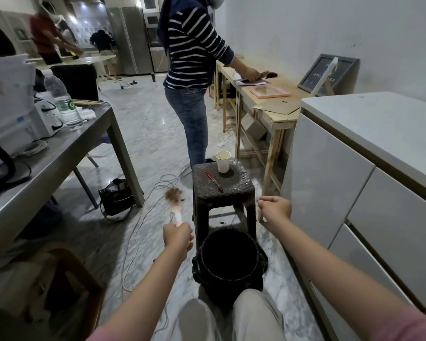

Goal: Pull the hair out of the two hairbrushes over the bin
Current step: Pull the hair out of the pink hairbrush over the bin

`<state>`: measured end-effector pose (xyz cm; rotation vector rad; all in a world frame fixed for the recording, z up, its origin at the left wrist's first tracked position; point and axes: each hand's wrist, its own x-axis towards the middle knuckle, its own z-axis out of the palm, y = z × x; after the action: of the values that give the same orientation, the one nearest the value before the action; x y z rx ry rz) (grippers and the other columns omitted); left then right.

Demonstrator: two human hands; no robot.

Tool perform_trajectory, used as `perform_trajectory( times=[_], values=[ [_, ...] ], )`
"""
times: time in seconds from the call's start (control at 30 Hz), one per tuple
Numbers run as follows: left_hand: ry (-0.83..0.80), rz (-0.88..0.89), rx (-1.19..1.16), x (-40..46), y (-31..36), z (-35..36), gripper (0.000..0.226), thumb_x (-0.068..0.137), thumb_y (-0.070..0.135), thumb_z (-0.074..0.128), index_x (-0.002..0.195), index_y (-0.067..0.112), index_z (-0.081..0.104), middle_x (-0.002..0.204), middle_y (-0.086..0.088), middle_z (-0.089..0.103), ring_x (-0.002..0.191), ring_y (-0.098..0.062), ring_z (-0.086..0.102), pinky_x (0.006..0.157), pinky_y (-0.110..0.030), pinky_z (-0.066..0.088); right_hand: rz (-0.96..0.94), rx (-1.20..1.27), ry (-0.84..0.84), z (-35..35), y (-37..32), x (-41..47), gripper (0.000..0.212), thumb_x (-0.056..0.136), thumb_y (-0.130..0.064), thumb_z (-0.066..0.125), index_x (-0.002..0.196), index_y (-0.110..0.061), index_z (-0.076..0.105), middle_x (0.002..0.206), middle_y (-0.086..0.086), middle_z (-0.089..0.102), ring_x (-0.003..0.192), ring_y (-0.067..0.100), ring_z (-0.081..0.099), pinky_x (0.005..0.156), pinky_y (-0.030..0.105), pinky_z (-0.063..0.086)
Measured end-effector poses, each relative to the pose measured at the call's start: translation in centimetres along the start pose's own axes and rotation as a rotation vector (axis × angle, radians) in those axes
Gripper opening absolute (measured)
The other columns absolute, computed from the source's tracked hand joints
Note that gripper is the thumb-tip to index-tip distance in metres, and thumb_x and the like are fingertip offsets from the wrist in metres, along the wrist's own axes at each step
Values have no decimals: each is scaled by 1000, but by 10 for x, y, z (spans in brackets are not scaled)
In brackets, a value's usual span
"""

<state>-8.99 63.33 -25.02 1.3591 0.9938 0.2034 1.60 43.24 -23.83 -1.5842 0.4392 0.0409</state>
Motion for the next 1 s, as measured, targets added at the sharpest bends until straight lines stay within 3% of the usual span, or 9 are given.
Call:
perform_trajectory(
  times=[0.1, 0.23, 0.33, 0.4, 0.47, 0.57, 0.67, 0.8, 1.0],
  values=[
    [-114, 85, 151, -13, 9, 8, 3, 88, 2, 50, 86, 4, 50, 75, -13, 54, 53, -19, 46, 46, -26, 31, 16, -230, -113, 16, 2, 7, 27, 74, -5, 67, 100, -11, 73, 100, 11, 70, 84, 25, 63, 66, 29, 51],
    [-202, 160, 286, -20, 18, 20, 7, 89, 6, 51, 91, 7, 45, 85, -17, 58, 55, -20, 46, 46, -27, 32, -25, -580, -428, 29, -15, -2, 57, 87, -5, 59, 141, -2, 41, 144, 10, 46, 131, 27, 47, 105, 33, 42],
    [-251, 172, 343, -27, 23, 25, 11, 89, 10, 52, 92, 11, 41, 93, -16, 59, 59, -19, 48, 47, -26, 34, -125, -615, -460, 37, -26, -8, 64, 91, -16, 60, 147, -5, 32, 151, 10, 37, 135, 27, 41, 103, 32, 40],
    [-275, 176, 353, -33, 25, 29, 14, 91, 13, 52, 87, 15, 39, 94, -15, 60, 59, -18, 49, 48, -26, 35, -171, -470, -512, 42, -26, -9, 69, 88, -25, 66, 147, -8, 34, 146, 10, 44, 129, 26, 48, 95, 31, 44],
    [-298, 195, 367, -39, 27, 33, 12, 92, 14, 52, 91, 13, 40, 93, -13, 60, 59, -17, 49, 48, -25, 34, -199, -293, -568, 46, -25, -12, 61, 85, -18, 70, 140, -8, 44, 123, 12, 59, 108, 24, 62, 77, 25, 50],
    [-321, 206, 356, -43, 26, 34, 13, 92, 14, 52, 99, 10, 42, 92, -13, 60, 58, -16, 49, 47, -25, 34, -296, -224, -437, 50, -21, -10, 29, 73, -9, 80, 102, -11, 74, 94, 6, 73, 92, 21, 68, 79, 29, 55],
    [-324, 182, 316, -46, 28, 35, 11, 91, 12, 52, 100, 6, 48, 84, -11, 59, 56, -16, 48, 44, -23, 32, -306, -220, -346, 46, -20, -14, 17, 66, -8, 84, 65, -22, 75, 76, 3, 75, 78, 19, 73, 78, 33, 59],
    [-310, 118, 215, -52, 28, 33, 16, 90, 6, 51, 74, 7, 53, 67, -8, 53, 50, -14, 41, 44, -21, 26, -343, -244, -314, 38, -22, -18, 16, 72, -5, 79, 65, -18, 72, 66, 3, 71, 69, 19, 72, 71, 32, 59],
    [-129, -75, -112, -40, 29, 35, 18, 86, -3, 40, 71, 4, 49, 59, -7, 44, 46, -14, 37, 36, -13, 26, -403, -320, -306, 29, -24, -19, 25, 76, -3, 75, 60, -18, 64, 57, 1, 66, 57, 16, 65, 61, 30, 54]
  ],
)
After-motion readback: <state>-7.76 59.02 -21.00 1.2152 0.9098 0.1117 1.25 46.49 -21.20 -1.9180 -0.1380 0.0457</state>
